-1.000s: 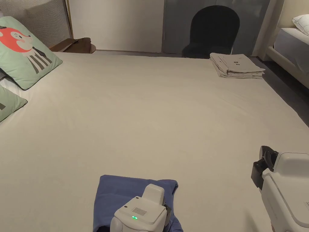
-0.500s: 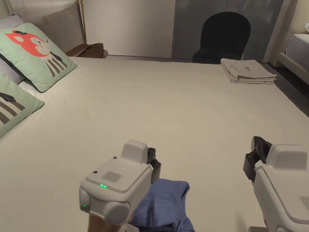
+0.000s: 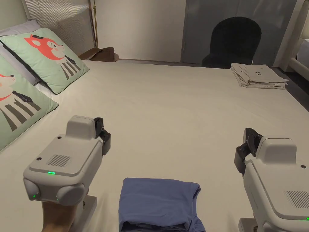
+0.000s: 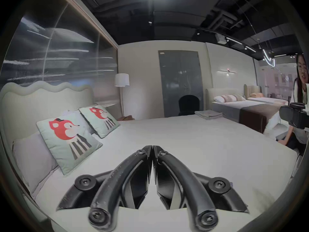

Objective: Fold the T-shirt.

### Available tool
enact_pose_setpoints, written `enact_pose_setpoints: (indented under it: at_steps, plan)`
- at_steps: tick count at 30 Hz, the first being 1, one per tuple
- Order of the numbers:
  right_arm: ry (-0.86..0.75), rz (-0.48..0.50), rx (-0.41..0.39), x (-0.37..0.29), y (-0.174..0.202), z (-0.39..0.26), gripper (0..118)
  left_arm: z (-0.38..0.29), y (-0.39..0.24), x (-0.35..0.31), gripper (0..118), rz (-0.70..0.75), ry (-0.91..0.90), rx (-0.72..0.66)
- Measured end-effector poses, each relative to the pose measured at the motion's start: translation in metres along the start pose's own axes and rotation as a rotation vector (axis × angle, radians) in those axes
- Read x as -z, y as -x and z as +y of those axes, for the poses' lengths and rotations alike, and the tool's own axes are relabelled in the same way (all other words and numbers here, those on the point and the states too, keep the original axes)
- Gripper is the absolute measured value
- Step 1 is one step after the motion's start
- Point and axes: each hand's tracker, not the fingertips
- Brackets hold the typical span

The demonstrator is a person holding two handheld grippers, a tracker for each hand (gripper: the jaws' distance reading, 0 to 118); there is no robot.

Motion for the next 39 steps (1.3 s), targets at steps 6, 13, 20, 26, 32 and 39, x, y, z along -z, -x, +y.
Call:
enact_pose_setpoints:
  at_steps: [6, 13, 20, 26, 32, 39]
  plan:
    - [0.001, 0.007, -0.009, 0.001, 0.005, 0.001, 0, -0.002, 0.014, -0.002, 0, 0.04, -0.006, -0.018]
    - [0.028, 0.035, -0.001, 0.006, 0.016, -0.006, 0, -0.005, 0.015, -0.002, 0, 0.033, 0.007, -0.025]
    - [0.239, 0.175, 0.028, 0.027, 0.056, -0.052, 0, -0.009, 0.015, -0.002, 0, 0.022, 0.018, -0.031]
    - [0.427, 0.245, -0.009, 0.046, 0.091, -0.103, 0, -0.016, 0.016, -0.001, 0, 0.016, 0.04, -0.034]
    - [0.594, 0.26, -0.032, 0.059, 0.106, -0.148, 0, -0.024, 0.017, 0.001, 0, 0.008, 0.065, -0.034]
    - [0.686, 0.25, -0.01, 0.064, 0.102, -0.181, 0, -0.038, 0.017, 0.008, 0, -0.002, 0.111, -0.053]
